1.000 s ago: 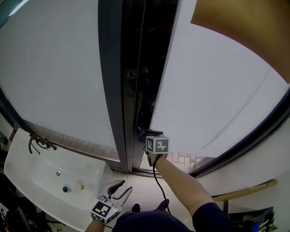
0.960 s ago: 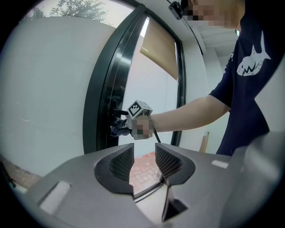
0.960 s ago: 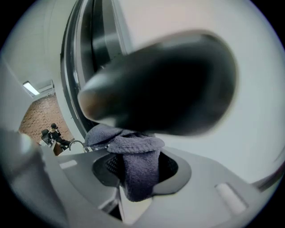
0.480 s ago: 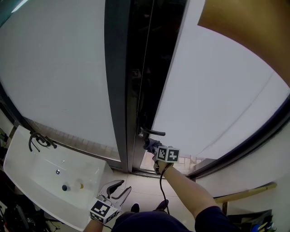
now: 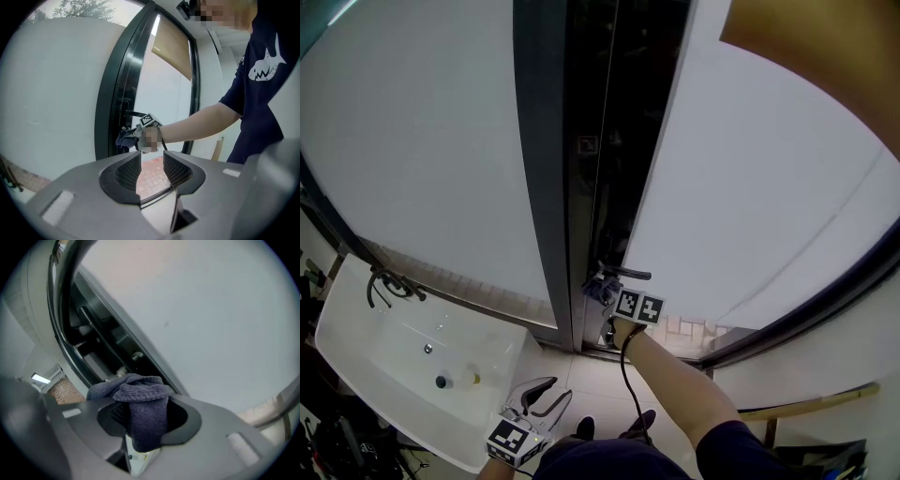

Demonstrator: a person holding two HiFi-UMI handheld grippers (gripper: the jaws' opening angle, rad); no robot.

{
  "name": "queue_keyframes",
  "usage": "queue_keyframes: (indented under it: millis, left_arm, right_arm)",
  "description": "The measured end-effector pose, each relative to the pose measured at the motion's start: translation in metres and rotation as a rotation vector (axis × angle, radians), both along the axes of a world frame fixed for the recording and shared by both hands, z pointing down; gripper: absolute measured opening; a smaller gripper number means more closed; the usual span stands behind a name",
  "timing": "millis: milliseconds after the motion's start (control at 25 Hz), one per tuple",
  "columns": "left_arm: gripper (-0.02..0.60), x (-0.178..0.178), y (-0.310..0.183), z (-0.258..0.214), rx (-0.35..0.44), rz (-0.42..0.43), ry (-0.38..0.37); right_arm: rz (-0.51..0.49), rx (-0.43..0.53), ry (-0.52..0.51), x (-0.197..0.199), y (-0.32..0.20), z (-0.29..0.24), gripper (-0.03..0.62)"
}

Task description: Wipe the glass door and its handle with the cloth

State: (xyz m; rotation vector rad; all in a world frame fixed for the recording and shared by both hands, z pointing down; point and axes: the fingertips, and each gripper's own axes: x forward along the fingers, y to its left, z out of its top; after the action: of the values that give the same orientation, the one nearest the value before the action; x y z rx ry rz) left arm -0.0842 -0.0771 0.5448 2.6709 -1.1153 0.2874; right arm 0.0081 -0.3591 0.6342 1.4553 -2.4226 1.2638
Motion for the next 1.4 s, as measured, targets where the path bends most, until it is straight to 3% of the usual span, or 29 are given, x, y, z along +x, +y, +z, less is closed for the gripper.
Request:
queue_keyframes:
  millis: [280,720,880,1400]
  left_arm:
    - [0.143,-0.009,-0.003,0.009,-0.025,-0.029,-0.018]
    - [0.143,0.000,-0.007,0.005,-0.014,-0.027,-0.029]
    - [0.143,0.001,-0.002,0.002,-0.016,-0.027,-0.032]
    - [0.143,-0.001,0.001,0.000,0.003,-0.014,-0.026]
  right_arm:
    - [0.063,-0.058,-0.072,-0.005,-0.010,0.004,0.145]
    - [0.016,-0.110,0.010,-0.020,-0.015,0.034,0.150]
    - [0.015,-0.173,0.042,-0.017,-0.014,0.059,0.146]
    - [0.029,-0.064,-0.103,0.002,0.004,0.009,0.146]
